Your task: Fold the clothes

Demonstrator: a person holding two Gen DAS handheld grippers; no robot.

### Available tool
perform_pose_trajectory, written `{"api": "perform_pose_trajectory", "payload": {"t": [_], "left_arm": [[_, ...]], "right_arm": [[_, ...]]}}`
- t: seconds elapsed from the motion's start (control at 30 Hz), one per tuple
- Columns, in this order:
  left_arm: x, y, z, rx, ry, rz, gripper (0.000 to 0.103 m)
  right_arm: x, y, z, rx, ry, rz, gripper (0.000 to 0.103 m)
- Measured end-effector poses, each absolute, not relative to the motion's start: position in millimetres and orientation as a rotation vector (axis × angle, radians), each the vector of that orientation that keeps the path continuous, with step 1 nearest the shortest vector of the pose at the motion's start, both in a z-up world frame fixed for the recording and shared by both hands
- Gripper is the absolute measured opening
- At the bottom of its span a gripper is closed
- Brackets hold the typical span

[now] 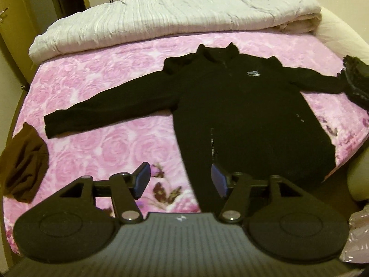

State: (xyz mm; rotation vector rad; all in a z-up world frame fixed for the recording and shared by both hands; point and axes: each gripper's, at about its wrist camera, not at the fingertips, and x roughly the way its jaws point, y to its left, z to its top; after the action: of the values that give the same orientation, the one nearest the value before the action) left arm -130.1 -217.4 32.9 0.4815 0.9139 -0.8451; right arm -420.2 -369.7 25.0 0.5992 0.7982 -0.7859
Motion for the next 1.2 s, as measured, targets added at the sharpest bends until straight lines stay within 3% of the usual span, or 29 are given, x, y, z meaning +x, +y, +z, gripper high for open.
{"api": "perform_pose_trajectory", "payload": {"t": [1.2], "left_arm": [[-143,-214,35,0.530,0.879,-0.887,0.055]], "right_arm": [[-361,-329,28,0.497,1.009,-0.634,0.087]]}}
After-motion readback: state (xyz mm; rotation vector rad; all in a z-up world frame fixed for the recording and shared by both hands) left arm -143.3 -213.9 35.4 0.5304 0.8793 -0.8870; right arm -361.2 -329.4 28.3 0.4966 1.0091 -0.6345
